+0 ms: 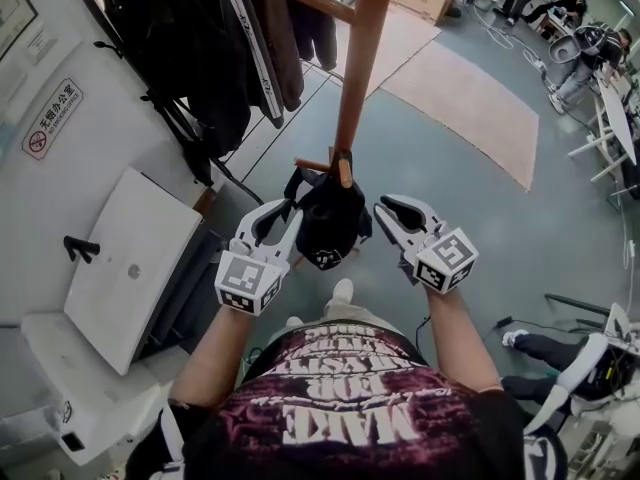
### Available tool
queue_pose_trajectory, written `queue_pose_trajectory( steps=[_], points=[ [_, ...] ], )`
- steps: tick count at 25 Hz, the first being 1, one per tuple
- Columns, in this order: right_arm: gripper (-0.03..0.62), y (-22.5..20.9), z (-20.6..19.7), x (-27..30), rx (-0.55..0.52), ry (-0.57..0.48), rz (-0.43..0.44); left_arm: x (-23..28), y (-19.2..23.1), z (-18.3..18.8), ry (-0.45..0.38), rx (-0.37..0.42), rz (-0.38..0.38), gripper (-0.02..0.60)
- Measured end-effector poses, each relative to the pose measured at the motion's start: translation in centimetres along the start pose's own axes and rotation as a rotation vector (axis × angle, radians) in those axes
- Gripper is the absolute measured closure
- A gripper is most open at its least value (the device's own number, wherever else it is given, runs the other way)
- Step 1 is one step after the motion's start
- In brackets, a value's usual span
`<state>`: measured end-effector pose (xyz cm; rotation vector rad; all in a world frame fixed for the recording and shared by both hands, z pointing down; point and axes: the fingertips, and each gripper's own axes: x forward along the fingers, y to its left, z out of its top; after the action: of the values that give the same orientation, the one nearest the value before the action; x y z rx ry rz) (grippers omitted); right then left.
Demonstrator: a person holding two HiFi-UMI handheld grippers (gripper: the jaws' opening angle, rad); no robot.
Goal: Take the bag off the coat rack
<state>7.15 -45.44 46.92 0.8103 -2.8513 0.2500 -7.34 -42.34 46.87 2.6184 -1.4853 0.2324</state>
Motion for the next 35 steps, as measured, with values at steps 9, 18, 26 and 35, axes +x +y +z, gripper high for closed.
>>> queue_pose_trajectory(
  steps=[9, 18, 26, 35],
  points=[
    [0.48, -1.7, -2.4, 5.4, 0.027, 0.066, 0.042, 6.8, -0.2, -1.7, 0.067, 0.044, -0.05, 0.482],
    [0.479, -2.4, -3.9, 8.8, 0.031, 0.104, 0.042, 11.0, -0.4, -3.5, 0.123, 0.089, -0.036, 0.476],
    [0.578, -2.4, -3.8, 9.4, 0.013, 0.086, -0.01, 11.7, -0.2, -3.7, 0.119, 0.113, 0.004, 0.535],
    [0.585, -2.0, -3.2, 7.7, 0.076, 0.073, -0.021, 9.7, 0.4, -2.3, 0.112, -0.042, 0.012, 0.571]
  ],
)
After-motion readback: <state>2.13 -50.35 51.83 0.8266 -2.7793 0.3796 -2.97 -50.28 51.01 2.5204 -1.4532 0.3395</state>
